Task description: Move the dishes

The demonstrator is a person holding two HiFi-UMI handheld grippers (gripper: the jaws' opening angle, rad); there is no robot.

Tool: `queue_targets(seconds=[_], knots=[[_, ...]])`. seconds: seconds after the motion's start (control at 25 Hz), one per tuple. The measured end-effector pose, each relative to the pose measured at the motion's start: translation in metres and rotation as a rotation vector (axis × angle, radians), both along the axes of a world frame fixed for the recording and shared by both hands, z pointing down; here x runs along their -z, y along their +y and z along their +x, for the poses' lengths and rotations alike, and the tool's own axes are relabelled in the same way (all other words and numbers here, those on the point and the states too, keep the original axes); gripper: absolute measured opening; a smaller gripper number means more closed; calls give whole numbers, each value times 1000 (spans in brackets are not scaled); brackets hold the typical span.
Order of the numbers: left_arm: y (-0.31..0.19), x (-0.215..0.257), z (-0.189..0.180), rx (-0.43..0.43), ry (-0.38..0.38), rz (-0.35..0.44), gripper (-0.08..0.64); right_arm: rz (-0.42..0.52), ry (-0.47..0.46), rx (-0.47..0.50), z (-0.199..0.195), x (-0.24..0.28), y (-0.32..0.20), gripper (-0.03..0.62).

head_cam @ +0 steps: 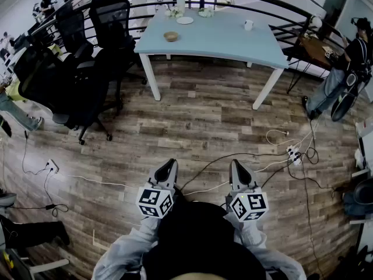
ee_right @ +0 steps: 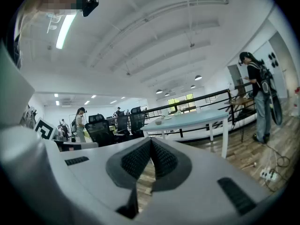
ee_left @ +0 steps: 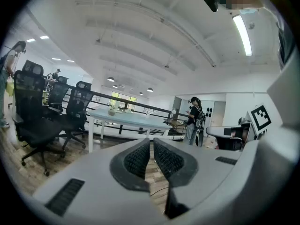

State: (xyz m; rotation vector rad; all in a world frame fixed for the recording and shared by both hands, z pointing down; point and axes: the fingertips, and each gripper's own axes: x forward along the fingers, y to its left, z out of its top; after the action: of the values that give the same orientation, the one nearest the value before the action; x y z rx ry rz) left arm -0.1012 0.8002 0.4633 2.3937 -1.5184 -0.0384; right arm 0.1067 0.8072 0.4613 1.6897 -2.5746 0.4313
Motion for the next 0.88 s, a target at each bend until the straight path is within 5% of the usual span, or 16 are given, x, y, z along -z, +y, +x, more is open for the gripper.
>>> queue_targets(seconds=[0.52, 0.88], knots=[[21, -7, -2, 3, -4, -34, 38, -41, 0, -57, 9, -11, 21, 5], [-13, -12, 0, -8, -8, -34, 38, -36, -27, -76, 9, -13, -9, 5]])
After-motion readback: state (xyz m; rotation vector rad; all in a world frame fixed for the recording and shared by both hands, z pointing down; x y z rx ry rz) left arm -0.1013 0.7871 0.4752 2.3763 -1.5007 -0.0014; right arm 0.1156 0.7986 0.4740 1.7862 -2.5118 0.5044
